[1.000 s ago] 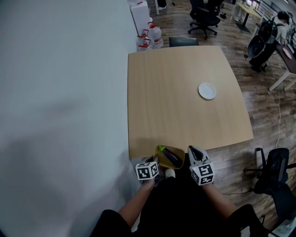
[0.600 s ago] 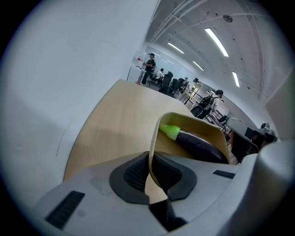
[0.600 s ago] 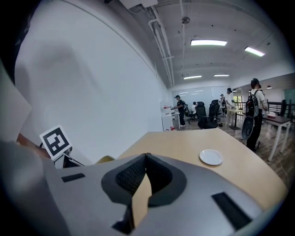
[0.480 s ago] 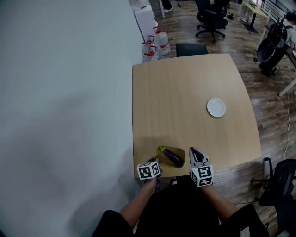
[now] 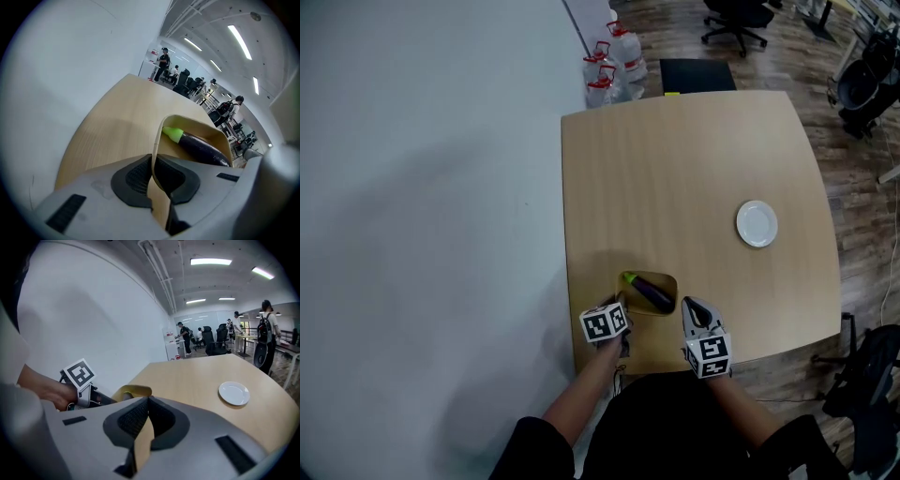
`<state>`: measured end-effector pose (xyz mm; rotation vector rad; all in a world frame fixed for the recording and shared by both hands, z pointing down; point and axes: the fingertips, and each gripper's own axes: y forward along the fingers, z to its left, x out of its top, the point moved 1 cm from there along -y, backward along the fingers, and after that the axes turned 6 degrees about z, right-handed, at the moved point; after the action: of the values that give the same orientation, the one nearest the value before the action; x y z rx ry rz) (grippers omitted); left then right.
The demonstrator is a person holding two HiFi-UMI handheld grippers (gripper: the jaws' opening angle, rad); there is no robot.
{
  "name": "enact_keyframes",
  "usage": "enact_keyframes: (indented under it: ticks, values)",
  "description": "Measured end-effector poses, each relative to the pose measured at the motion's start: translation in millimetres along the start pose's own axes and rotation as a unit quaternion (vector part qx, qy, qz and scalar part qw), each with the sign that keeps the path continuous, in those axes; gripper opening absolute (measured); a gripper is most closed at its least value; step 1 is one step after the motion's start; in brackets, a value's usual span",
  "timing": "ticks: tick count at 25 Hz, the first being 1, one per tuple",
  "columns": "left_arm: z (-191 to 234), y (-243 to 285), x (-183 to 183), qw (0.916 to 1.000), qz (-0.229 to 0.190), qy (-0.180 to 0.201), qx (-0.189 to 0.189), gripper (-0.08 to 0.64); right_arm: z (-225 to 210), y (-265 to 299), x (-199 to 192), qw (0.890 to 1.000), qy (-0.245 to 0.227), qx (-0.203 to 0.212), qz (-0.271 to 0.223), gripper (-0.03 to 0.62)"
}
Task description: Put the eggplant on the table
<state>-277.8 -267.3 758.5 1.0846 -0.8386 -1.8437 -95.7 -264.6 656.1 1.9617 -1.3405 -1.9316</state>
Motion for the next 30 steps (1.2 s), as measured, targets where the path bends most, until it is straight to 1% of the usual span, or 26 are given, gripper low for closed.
enact_keyframes:
  ticks: [3,6,9,12,16,18,21,24,28,29,30]
  values:
    - [10,16,25,0.9996,-0.007,-0.025,0.01,0.023,-2,21,4,1.0,-0.002,0.013,0.013,0.06]
    - [25,30,51,0.999,-0.016,-0.033,0.025,0.023,-4,37,10,0.999,-0.011,0.022,0.023,0.06]
    - [42,43,72,0.9985,-0.018,-0.037,0.037,0.023,-9,44,12,0.999,-0.007,0.027,0.029,0.06]
    - [54,61,88,0.9983,-0.011,-0.045,0.035,0.023,-15,51,7,0.999,-0.007,0.029,0.038,0.06]
    - [68,78,94,0.9969,-0.002,-0.056,0.055,0.025,-29,58,-6,0.998,0.0,0.022,0.053,0.06]
    - [75,84,96,0.9958,-0.003,-0.057,0.071,0.025,-34,64,-10,0.998,0.0,0.019,0.057,0.06]
    - [81,92,96,0.993,-0.011,-0.073,0.092,0.025,-39,71,-14,0.998,0.001,0.016,0.06,0.06]
    - [79,95,101,0.9921,-0.016,-0.074,0.1,0.025,-43,77,-15,0.998,0.011,0.015,0.06,0.06]
    - [77,99,106,0.9924,-0.017,-0.074,0.096,0.026,-47,80,-17,0.998,0.023,0.015,0.059,0.06]
    - [77,100,105,0.9927,-0.014,-0.075,0.093,0.052,-48,78,-19,0.998,0.027,0.014,0.06,0.06]
    - [76,99,103,0.9931,-0.011,-0.076,0.088,0.107,-49,75,-21,0.998,0.032,0.013,0.061,0.06]
